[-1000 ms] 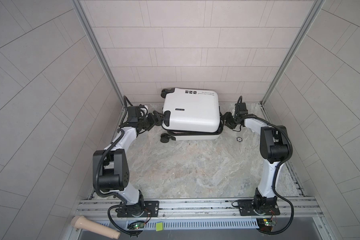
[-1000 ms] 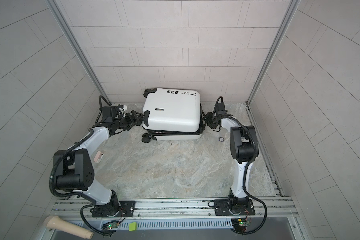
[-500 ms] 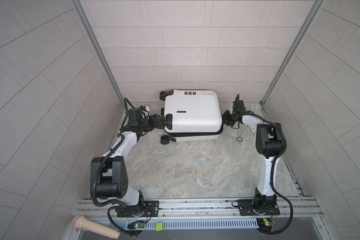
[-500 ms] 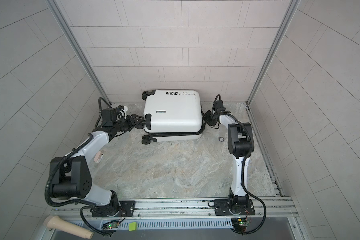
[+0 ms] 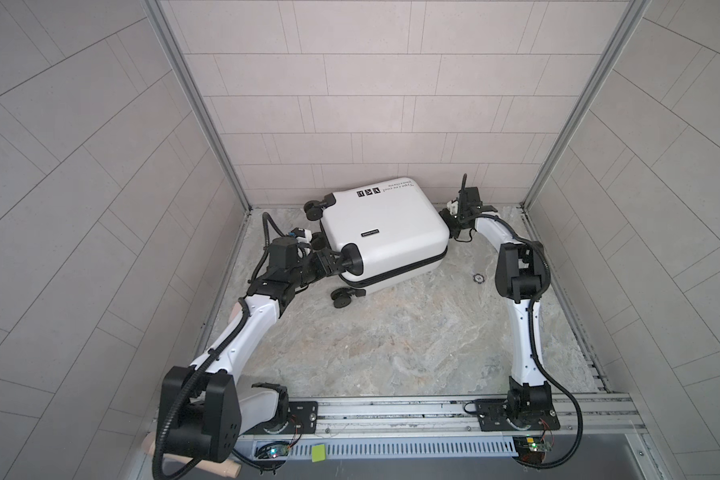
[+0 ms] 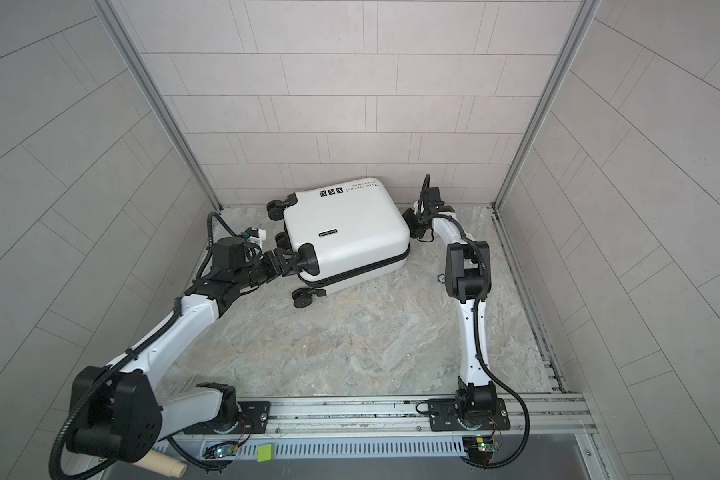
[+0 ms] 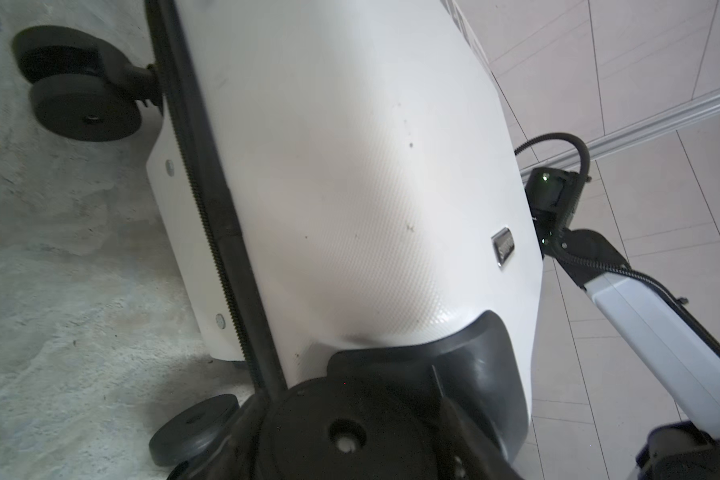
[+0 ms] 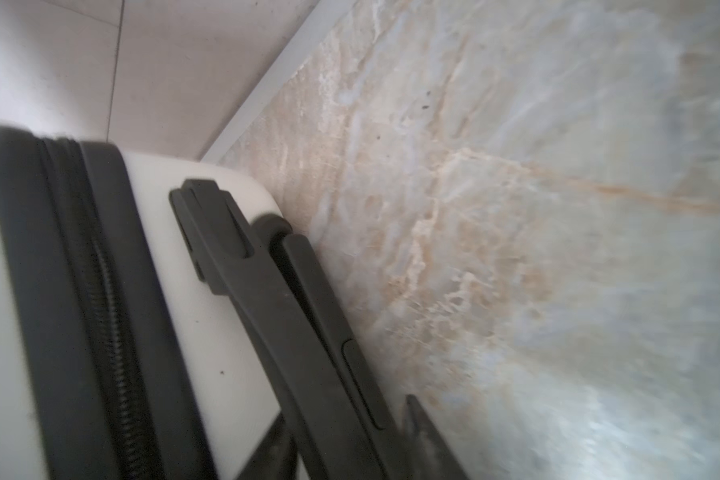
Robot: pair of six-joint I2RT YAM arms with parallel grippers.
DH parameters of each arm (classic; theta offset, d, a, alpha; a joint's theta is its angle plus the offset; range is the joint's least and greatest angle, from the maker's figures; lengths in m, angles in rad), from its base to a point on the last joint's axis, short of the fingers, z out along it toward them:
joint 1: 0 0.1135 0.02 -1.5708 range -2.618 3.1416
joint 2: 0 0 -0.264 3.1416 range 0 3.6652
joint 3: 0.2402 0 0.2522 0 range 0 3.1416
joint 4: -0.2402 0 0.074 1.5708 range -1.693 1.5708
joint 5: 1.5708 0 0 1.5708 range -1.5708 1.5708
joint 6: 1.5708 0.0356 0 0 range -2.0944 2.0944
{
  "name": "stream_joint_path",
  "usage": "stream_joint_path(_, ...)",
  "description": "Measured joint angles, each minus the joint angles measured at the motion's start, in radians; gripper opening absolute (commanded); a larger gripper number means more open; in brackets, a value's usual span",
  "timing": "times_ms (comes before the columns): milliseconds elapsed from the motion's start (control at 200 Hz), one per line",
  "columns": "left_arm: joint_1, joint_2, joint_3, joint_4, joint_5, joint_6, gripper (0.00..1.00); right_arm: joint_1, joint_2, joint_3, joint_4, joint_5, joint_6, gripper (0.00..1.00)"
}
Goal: Pack the luggage
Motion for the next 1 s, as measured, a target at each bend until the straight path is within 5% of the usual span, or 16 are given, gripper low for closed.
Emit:
stream_joint_path(145,-0.047,-0.089,-0.077,0.02,-0.014,-0.039,0.29,-0.01,0.022,0.05,-0.055,0.013,0.002,0.77)
stream_joint_path(430,-0.071,-0.126,-0.103,0.022,-0.035,-0.072,0.34,-0.068,-0.138,-0.134,-0.065,0.103,0.01,0.79)
stream_joint_path(625,-0.074,-0.133,-0.092,-0.008,-0.05,-0.053,0.69,-0.163,-0.409,-0.381,-0.007,0.17,0.024,0.78)
stream_joint_path(846,-0.074,-0.227,-0.018,-0.248,-0.125,0.038,0.85,-0.158,-0.673,-0.721,0.089,0.204,0.017,0.78)
stream_joint_path(1001,-0.064,-0.247,0.139,-0.383,-0.175,0.108,0.87,-0.122,-0.806,-0.935,0.114,0.209,0.002,0.77)
